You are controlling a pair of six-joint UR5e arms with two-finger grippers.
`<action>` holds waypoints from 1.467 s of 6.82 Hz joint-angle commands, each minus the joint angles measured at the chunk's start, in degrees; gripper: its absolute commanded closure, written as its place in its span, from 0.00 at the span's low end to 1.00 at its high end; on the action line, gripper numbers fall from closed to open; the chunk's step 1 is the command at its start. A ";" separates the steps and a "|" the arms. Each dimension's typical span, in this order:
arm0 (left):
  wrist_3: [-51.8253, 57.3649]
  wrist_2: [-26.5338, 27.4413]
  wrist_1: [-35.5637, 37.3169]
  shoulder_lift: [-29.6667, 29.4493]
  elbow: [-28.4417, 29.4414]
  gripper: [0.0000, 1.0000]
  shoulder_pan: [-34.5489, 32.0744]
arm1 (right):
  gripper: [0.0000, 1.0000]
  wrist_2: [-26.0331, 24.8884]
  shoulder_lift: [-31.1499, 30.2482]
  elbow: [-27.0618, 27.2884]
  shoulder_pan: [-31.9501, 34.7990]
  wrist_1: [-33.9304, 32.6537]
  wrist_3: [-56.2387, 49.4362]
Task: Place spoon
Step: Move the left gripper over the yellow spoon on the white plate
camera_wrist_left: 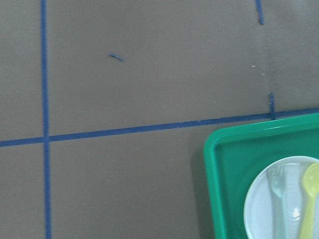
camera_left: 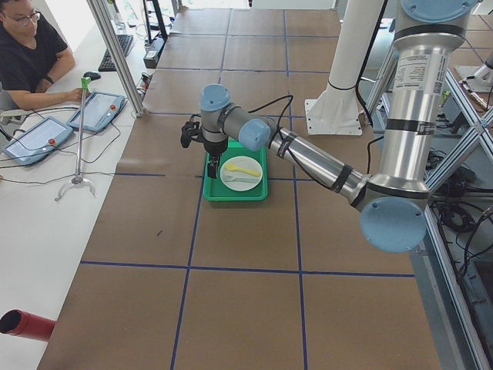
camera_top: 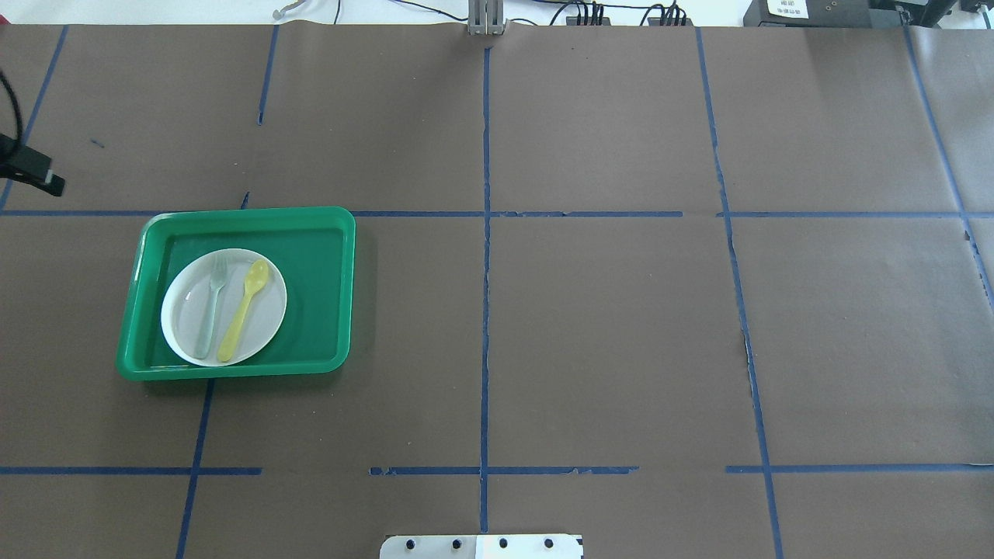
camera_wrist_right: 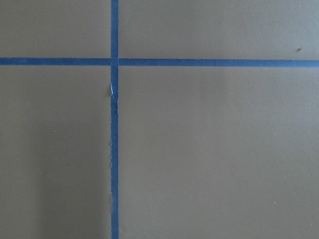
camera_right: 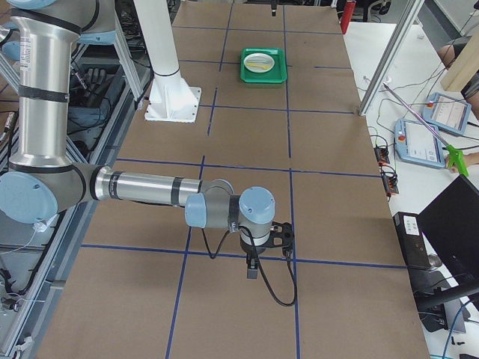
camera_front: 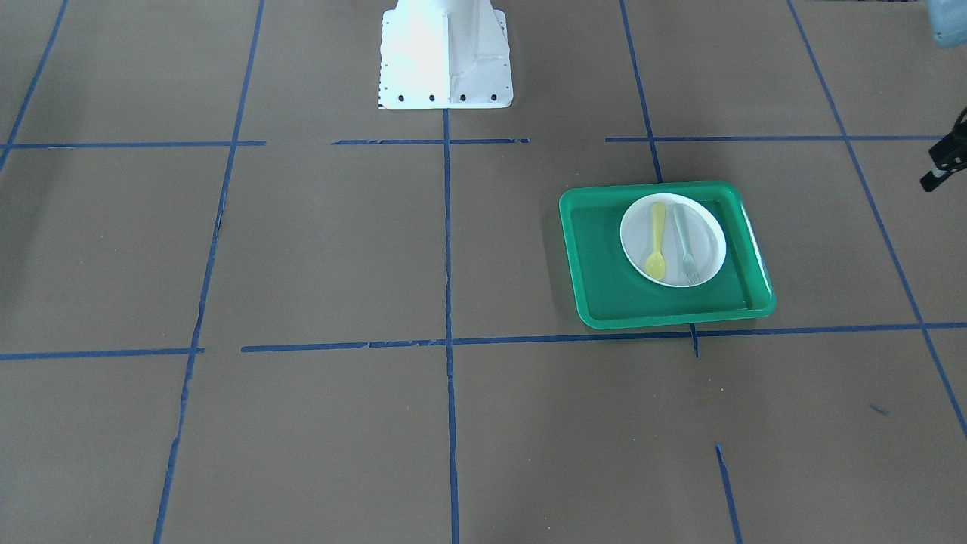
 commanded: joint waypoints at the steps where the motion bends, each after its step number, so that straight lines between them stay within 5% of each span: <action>1: -13.37 7.60 -1.33 -5.08 -0.25 0.00 11.72 | 0.00 0.00 0.00 0.00 0.00 -0.02 0.00; 4: -24.11 12.44 -15.10 -4.56 7.63 0.02 20.44 | 0.00 0.00 0.00 0.00 0.00 -0.02 0.00; 10: -25.01 15.63 -18.31 -4.38 13.71 0.24 25.65 | 0.00 0.00 0.00 0.00 0.00 -0.02 0.00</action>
